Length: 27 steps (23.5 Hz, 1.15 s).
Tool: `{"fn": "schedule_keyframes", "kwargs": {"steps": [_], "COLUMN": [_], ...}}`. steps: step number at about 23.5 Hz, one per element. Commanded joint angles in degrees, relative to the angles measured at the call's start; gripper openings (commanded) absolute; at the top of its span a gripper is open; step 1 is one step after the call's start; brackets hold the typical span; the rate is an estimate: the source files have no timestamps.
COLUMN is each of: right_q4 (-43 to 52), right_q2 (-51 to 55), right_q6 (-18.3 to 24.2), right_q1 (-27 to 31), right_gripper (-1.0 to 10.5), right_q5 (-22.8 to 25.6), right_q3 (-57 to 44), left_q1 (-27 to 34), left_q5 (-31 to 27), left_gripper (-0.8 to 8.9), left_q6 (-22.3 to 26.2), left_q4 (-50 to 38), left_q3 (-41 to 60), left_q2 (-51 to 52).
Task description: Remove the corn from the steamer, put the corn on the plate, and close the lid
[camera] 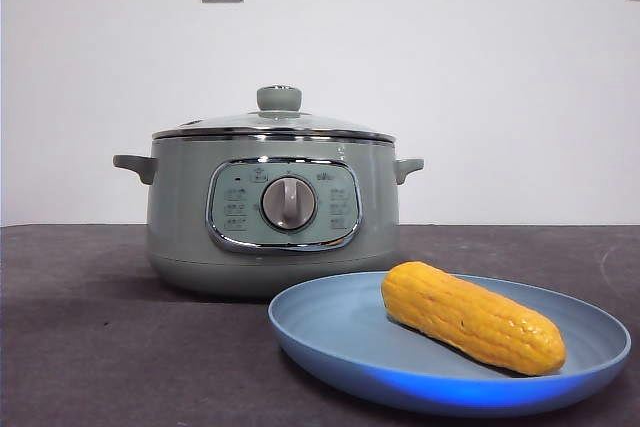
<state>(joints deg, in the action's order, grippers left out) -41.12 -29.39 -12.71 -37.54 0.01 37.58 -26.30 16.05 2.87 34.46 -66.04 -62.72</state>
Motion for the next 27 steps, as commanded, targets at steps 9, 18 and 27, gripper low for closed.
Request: {"fn": "schedule_keyframes", "kwargs": {"steps": [9, 18, 27], "right_q4": [-2.2, -3.1, -3.1], "right_q2": [0.1, 0.1, 0.1], "right_q6": [0.3, 0.3, 0.3], "right_q1": [-0.2, -0.2, -0.2], "right_gripper": [5.9, 3.3, -0.1], "right_q5": [-0.2, -0.1, 0.0], "right_q3": [-0.4, -0.4, -0.4], "left_q1": [0.0, 0.0, 0.0], "left_q5": [2.4, 2.2, 2.1], "left_gripper": [4.99, 2.23, -0.05], "left_q6": [-1.4, -1.1, -0.7], "left_q4": [18.6, 23.6, 23.0], "left_q3": [0.3, 0.3, 0.3], "left_q2": [6.5, 6.5, 6.5]}}
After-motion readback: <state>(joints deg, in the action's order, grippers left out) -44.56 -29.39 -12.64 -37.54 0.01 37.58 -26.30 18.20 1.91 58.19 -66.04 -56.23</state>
